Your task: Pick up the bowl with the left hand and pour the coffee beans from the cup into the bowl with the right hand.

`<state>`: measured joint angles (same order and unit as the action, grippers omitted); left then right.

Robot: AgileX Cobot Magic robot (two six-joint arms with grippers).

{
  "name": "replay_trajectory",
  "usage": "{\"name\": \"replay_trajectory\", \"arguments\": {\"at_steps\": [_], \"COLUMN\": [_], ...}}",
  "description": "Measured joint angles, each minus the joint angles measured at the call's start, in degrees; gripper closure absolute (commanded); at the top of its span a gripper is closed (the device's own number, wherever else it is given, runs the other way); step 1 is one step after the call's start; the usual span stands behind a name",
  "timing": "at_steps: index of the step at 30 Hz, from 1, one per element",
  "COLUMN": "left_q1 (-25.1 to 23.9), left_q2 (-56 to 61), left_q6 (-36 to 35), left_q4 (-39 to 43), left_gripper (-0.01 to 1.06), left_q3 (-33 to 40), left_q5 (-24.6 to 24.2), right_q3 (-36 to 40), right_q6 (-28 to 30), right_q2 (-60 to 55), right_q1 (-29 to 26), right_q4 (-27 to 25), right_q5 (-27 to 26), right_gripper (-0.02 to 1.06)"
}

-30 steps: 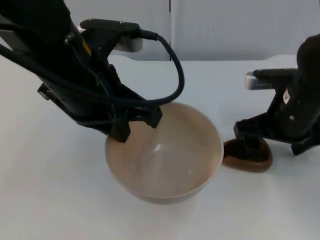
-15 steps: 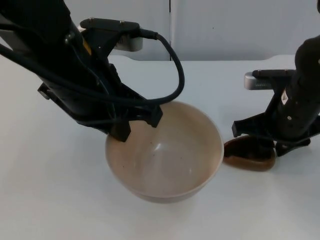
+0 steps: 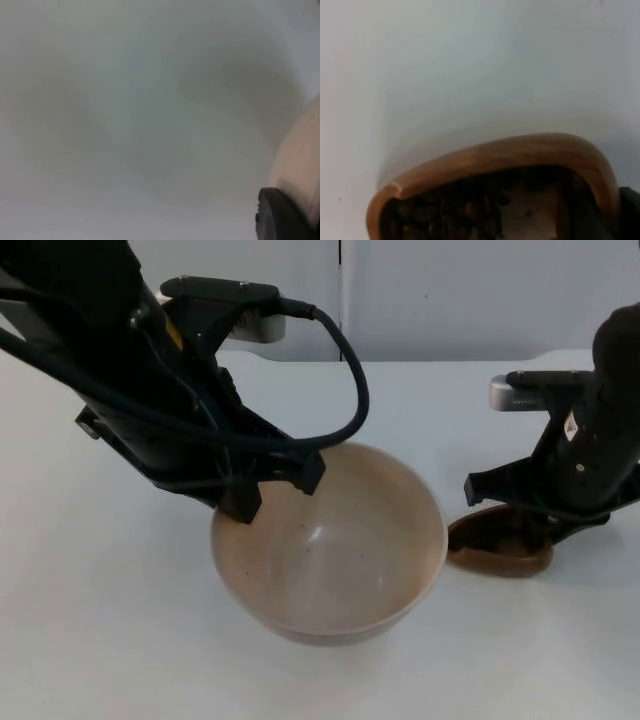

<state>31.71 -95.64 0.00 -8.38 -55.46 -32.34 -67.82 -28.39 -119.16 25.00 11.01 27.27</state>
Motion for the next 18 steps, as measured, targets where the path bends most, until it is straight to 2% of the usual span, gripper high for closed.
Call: {"name": "replay_trajectory", "arguments": {"at_steps": [11, 15, 18], "left_q1": [0.00, 0.00, 0.00], "left_q2": [0.00, 0.00, 0.00], "left_q6": [0.00, 0.00, 0.00], "left_q4": [0.35, 0.45, 0.45], "left_gripper": [1.05, 1.05, 1.05], "left_q3": [0.00, 0.00, 0.00], "left_q5": [0.00, 0.00, 0.00], "right_q3": [0.00, 0.00, 0.00], "right_q6": [2.73, 6.54, 11.55], "right_q2": [8.22, 12.87, 17.09], "right_q1": [0.00, 0.00, 0.00], "right_q4": [0.00, -2.36, -6.17], "right_q5": [8.52, 12.12, 15.06], "right_gripper": [1.05, 1.05, 1.05]}}
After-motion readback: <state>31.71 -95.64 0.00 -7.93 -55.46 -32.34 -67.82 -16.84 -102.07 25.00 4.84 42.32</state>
